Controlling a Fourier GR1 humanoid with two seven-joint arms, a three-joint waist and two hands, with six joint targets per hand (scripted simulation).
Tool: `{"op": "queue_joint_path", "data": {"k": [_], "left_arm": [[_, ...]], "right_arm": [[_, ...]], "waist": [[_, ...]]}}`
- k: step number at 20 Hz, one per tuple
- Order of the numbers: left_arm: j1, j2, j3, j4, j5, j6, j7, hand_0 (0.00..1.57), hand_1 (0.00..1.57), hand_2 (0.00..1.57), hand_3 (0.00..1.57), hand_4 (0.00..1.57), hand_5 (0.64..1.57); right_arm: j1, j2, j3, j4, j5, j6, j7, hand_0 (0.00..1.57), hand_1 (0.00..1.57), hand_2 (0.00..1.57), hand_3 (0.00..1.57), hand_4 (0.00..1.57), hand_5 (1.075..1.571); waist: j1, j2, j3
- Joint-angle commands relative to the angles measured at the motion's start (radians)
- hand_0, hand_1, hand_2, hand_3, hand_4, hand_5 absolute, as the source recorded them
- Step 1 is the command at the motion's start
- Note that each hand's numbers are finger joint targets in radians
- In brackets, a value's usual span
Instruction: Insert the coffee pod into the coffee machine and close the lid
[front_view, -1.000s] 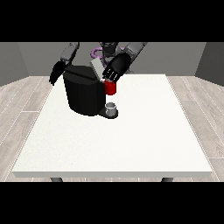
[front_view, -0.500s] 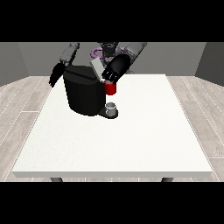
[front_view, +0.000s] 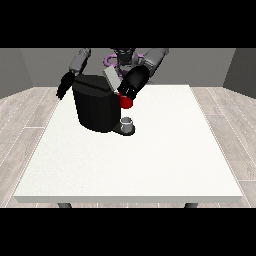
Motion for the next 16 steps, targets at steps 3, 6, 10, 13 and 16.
{"op": "queue_joint_path", "data": {"k": [3, 6, 10, 13, 16], "left_arm": [[0.008, 0.022, 0.012, 0.015, -0.001, 0.001, -0.047, 1.12, 1.12, 1.14, 0.98, 0.00, 1.571], [-0.041, 0.000, 0.022, 0.005, -0.003, 0.037, -0.027, 1.14, 1.14, 1.14, 0.96, 0.00, 1.571], [-0.016, -0.011, 0.028, -0.006, -0.003, 0.071, -0.050, 1.23, 1.23, 1.20, 0.95, 0.00, 1.571], [-0.017, 0.025, 0.047, 0.033, -0.006, 0.087, -0.075, 1.21, 1.21, 1.19, 0.97, 0.00, 1.571], [-0.020, -0.009, 0.027, -0.008, -0.010, 0.079, -0.082, 1.27, 1.27, 1.24, 0.97, 0.00, 1.571]], "right_arm": [[-0.014, -0.030, -0.031, 0.012, -0.005, -0.002, 0.023, 0.00, 0.00, 0.00, 0.00, 0.00, 1.571], [-0.055, 0.031, -0.008, 0.015, 0.015, -0.059, 0.017, 0.00, 0.00, 0.00, 0.00, 0.00, 1.571], [-0.016, 0.015, -0.016, 0.026, 0.003, -0.035, -0.009, 0.00, 0.00, 0.00, 0.00, 0.00, 1.571], [-0.024, 0.020, 0.029, -0.038, 0.023, -0.020, 0.031, 0.00, 0.00, 0.00, 0.00, 0.04, 1.571], [-0.052, -0.014, -0.027, 0.036, 0.004, -0.021, 0.006, 0.00, 0.00, 0.00, 0.00, 0.14, 1.571]], "waist": [[0.019, 0.008, -0.0004], [0.022, 0.042, -0.0002], [0.014, 0.022, -0.0002], [-0.040, 0.043, -0.0005], [0.020, 0.035, -0.0001]]}}
